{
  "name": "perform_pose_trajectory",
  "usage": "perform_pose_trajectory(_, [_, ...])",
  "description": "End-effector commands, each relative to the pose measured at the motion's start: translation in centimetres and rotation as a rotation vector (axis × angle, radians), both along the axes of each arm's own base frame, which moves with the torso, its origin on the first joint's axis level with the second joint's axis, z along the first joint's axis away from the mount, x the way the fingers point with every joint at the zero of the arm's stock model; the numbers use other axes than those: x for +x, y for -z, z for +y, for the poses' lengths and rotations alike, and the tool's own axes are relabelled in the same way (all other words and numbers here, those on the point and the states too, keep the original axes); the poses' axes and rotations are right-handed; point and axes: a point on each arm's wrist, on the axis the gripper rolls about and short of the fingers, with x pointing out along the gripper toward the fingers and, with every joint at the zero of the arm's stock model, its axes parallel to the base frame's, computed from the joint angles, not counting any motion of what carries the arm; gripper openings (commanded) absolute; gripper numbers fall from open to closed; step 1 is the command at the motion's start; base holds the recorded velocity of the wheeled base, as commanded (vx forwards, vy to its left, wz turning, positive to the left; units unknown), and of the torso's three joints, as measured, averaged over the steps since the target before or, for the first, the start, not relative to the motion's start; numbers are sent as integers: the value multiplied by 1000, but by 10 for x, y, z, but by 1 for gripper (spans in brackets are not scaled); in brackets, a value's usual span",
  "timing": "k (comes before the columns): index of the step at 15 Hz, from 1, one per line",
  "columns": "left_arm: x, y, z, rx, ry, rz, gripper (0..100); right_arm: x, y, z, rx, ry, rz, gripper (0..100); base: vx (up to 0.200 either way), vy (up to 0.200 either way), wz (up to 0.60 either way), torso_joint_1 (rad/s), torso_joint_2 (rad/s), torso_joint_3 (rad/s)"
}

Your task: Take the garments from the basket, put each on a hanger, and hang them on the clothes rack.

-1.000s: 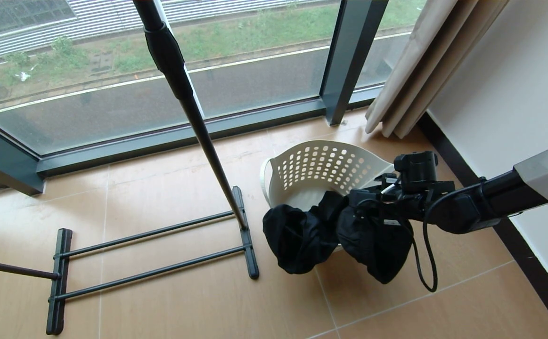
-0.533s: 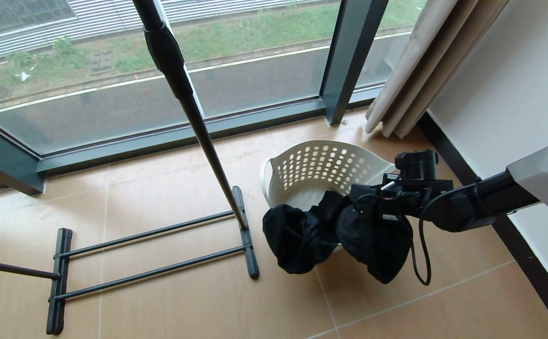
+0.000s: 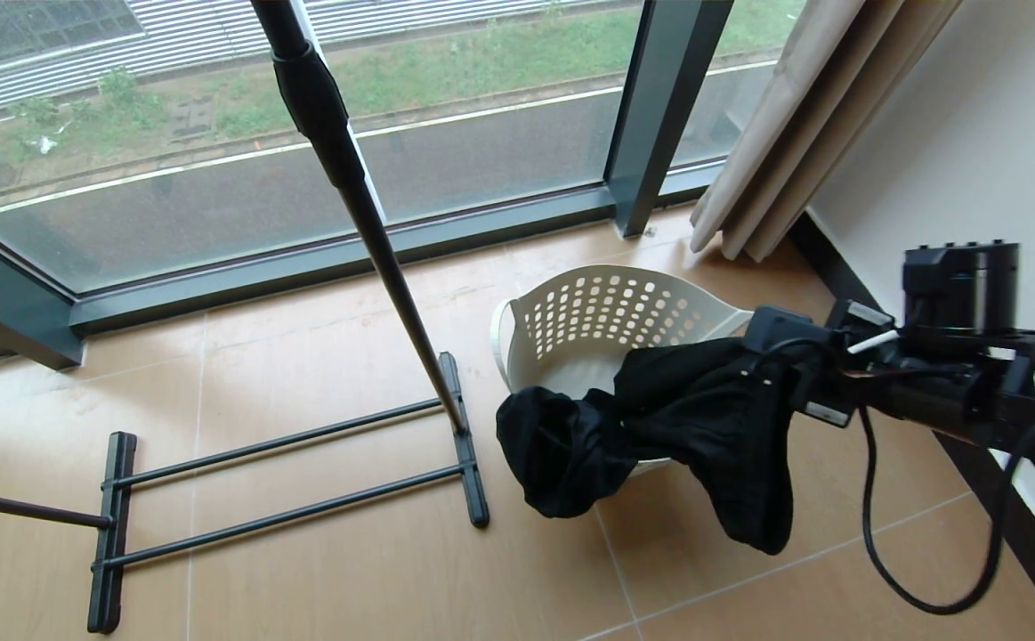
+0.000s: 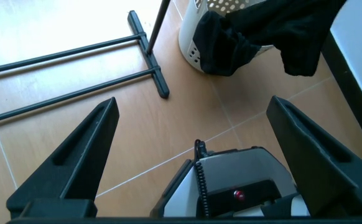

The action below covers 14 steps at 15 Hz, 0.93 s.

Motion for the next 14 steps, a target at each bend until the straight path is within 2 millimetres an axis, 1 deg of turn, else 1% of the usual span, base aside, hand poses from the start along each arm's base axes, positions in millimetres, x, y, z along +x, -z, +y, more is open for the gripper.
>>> perform_pose_trajectory(1, [0,0,0,-7,-1,1,100,-105,-35,-21,113,-5,-102,0,0,0,0,0,0,0])
perform_pose_trajectory(2, [0,0,0,-19,-3,5,100,-134,-40,-31,116,-1,-113,0,0,0,0,0,0,0])
perform_pose_trajectory(4, [0,0,0,-19,-2,6,100,-173,-36,-43,106,3,-83,0,0,0,0,0,0,0])
perform_pose_trajectory(6, [0,0,0,-19,-2,8,100,-185,-28,-47,100,0,-58,0,0,0,0,0,0,0])
perform_pose_trajectory(8, [0,0,0,-19,-2,8,100,-186,-17,-47,96,2,-23,0,0,0,0,0,7,88])
perform_pose_trajectory(9, [0,0,0,-19,-2,8,100,-187,-14,-47,103,6,-15,0,0,0,0,-2,2,149])
perform_pose_trajectory(10, [0,0,0,-18,-1,7,100,-185,-9,-47,130,27,10,0,0,0,0,2,2,183])
perform_pose_trajectory(14, [0,0,0,0,3,3,100,-175,-6,-45,138,42,50,0,0,0,0,0,6,199])
